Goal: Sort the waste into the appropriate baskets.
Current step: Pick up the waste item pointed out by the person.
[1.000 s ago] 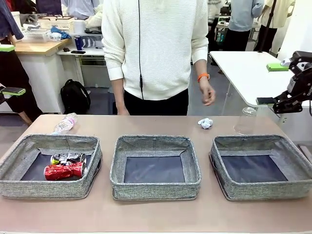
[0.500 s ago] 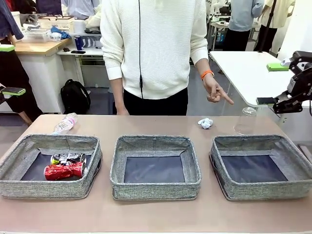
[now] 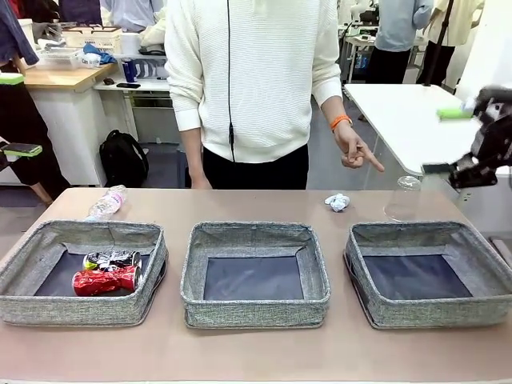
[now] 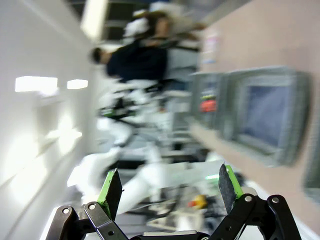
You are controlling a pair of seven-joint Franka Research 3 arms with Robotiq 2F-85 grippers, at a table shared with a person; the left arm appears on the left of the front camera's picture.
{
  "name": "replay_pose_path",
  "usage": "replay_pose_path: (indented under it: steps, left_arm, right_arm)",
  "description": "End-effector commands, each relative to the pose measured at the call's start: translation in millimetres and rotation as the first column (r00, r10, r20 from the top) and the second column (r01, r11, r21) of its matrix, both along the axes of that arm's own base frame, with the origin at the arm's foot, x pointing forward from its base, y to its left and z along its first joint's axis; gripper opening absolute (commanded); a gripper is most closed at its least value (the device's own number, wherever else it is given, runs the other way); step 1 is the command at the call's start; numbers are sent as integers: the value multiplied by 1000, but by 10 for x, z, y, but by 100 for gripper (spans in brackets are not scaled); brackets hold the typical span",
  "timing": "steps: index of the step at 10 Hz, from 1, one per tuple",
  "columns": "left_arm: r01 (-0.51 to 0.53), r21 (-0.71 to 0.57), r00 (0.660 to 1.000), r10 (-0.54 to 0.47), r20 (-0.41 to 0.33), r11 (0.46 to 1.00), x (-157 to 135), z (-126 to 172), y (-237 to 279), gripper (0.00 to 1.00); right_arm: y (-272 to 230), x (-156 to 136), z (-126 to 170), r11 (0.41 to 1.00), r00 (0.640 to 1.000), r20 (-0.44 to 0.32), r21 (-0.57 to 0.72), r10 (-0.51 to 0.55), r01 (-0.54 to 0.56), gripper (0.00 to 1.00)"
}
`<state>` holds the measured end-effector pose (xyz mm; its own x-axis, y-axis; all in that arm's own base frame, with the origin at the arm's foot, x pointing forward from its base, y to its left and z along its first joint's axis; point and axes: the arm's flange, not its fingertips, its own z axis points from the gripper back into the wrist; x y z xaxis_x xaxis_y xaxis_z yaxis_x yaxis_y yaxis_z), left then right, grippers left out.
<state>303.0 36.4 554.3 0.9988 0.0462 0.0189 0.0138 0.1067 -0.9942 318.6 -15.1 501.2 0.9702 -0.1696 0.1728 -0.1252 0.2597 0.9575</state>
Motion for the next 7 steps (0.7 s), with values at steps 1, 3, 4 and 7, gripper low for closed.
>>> replay_pose_path:
  steps: [1, 3, 4, 7]
  left_arm:
    - [9, -16, 1000, -8, 22, 1000, 12, 24, 0, 100]
    - [9, -16, 1000, -8, 22, 1000, 12, 24, 0, 100]
    - [9, -16, 1000, -8, 22, 1000, 12, 24, 0, 100]
    - [9, -16, 1000, -8, 22, 1000, 12, 24, 0, 100]
  right_arm:
    - [-230, 184, -250, 669, 933, 250, -651, -257, 359, 100]
    - [-517, 132, -336, 676, 785, 545, -699, 294, 232, 100]
    - [-714, 3, -294, 772, 654, 607, -633, 450, 56, 100]
    - [-1245, -421, -255, 773, 394, 696, -631, 600, -63, 100]
